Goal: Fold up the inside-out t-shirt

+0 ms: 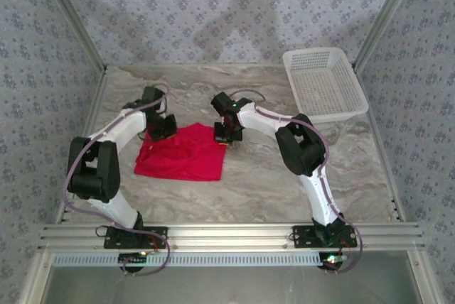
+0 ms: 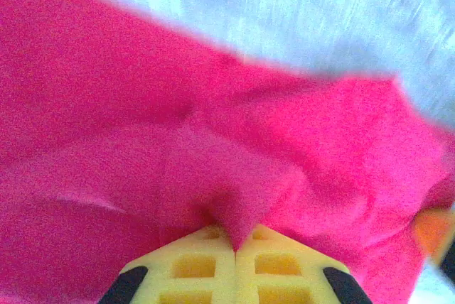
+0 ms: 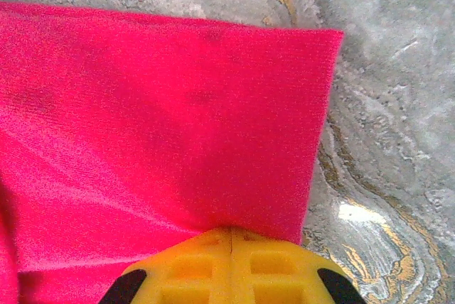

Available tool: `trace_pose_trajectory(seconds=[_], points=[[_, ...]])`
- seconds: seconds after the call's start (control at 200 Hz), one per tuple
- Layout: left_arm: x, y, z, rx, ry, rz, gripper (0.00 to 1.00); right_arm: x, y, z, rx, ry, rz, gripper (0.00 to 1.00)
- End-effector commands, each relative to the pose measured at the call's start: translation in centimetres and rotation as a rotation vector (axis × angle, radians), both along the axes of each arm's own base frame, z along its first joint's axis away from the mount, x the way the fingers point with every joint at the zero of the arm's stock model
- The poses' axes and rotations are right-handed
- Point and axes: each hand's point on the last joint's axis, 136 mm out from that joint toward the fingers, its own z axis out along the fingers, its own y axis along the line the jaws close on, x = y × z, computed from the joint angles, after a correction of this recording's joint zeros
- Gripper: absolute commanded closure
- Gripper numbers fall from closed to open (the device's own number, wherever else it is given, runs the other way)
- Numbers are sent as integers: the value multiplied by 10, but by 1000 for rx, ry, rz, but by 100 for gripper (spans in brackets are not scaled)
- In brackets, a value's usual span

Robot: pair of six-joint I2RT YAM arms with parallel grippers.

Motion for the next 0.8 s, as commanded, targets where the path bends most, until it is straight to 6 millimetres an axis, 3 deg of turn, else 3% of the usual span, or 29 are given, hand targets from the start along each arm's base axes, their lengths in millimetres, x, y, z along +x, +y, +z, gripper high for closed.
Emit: trace_pose_trajectory(seconds=[0.0,0.13,0.17,0.215,0.26,0.33,0.435,0.5,0.56,0.635,0.795], points=[[26,34,17,23,-21,59,100,-16,-25,-30,-126,78,14,100],[38,69,-4,14,60,138,97,-18,-23,-30,-126,76,26,100],[40,78,-13,6,87,159,89,-18,-21,-28,-123,75,31,100],[43,88,-20,-10,115,181,73,-19,-18,-27,-118,70,39,100],[46,97,-22,-21,123,200,67,-18,-15,-25,-112,65,46,100],[48,116,-10,16,100,253,59,-18,-9,-22,-100,56,58,100],[38,126,30,91,-12,293,50,-19,-2,-20,-90,58,68,100],[22,110,53,88,-82,260,49,-20,-1,-20,-83,64,68,100],[4,81,58,48,-112,193,50,-20,0,-21,-77,69,70,100],[-19,40,49,-29,-82,90,51,-20,0,-20,-74,67,70,100],[-37,-54,24,-192,-29,-92,55,-20,-2,-23,-80,74,66,100]])
